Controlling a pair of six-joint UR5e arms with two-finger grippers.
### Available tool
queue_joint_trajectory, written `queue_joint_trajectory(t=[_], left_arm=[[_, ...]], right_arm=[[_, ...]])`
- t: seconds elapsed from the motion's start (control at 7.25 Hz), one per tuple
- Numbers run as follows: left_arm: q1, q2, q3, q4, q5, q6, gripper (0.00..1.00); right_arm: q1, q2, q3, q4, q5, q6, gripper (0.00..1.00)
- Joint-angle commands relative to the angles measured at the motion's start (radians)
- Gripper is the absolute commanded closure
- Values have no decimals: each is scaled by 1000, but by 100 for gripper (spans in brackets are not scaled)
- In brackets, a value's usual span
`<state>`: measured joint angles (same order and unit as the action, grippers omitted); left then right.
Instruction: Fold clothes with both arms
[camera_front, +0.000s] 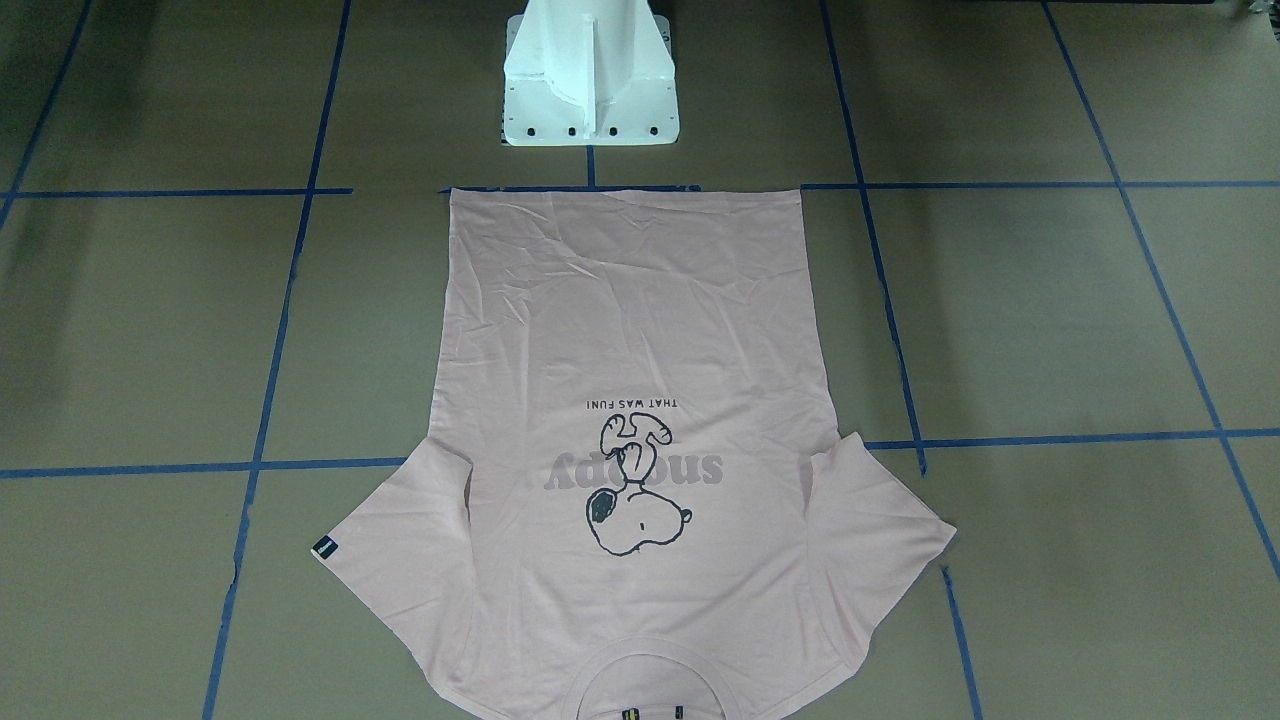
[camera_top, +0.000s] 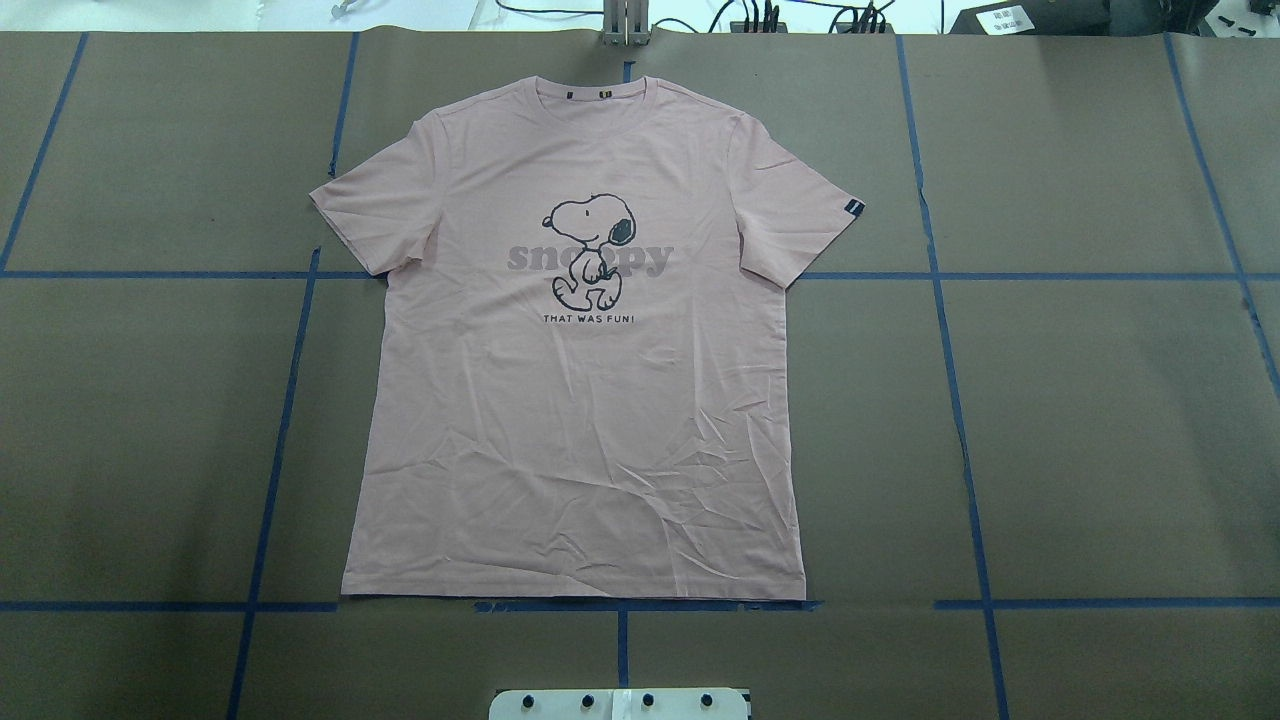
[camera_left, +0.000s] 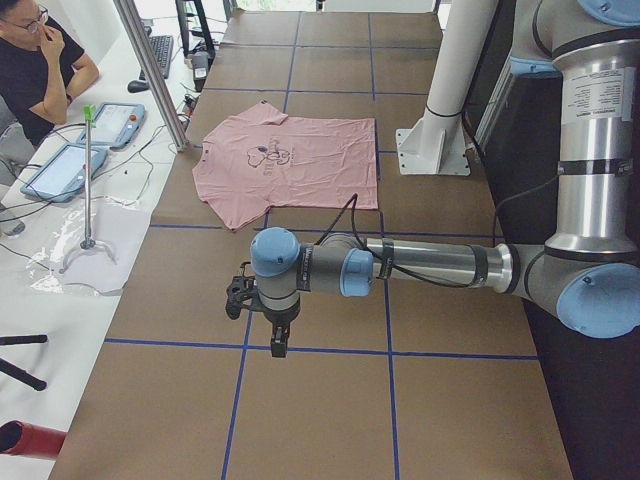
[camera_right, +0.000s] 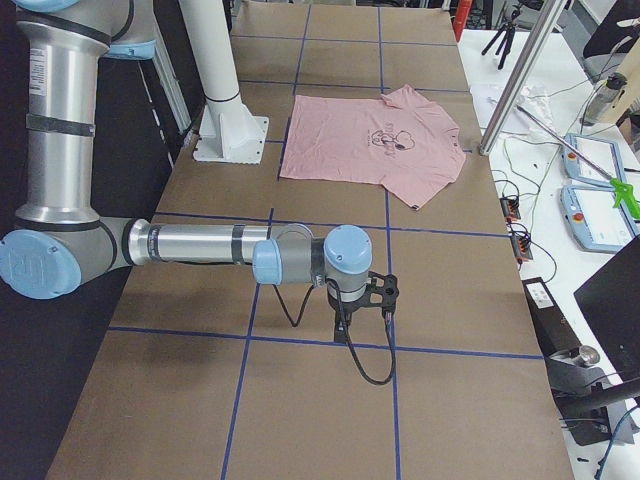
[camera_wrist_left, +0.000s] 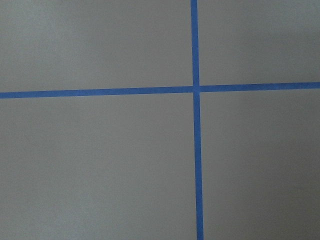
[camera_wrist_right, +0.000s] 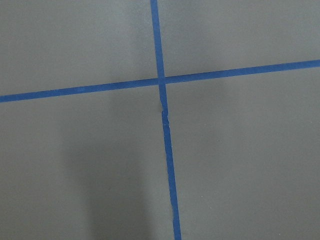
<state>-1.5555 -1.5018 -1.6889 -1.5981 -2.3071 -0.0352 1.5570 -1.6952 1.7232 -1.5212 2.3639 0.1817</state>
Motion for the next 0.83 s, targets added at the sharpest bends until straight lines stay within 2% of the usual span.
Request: queue_joint_trajectory(t=[0.0, 0.28, 0.41, 0.55, 0.69], left_arm=[[0, -2, -5, -3, -2, 1, 0], [2, -21, -93, -10, -2, 3, 0], [2, -65, -125, -6, -3, 3, 0], [5, -80, -111, -40, -52, 5, 0], [9, -87, -73, -195, -86, -2, 0]], right_arm=[[0, 8, 16, 15, 6, 11, 0], [-30, 69, -2, 15, 0, -1, 0], [-61, 118, -11, 32, 46, 13, 0], [-128, 161, -28, 50, 96, 10, 0], [-179, 263, -81, 100, 94, 36, 0]])
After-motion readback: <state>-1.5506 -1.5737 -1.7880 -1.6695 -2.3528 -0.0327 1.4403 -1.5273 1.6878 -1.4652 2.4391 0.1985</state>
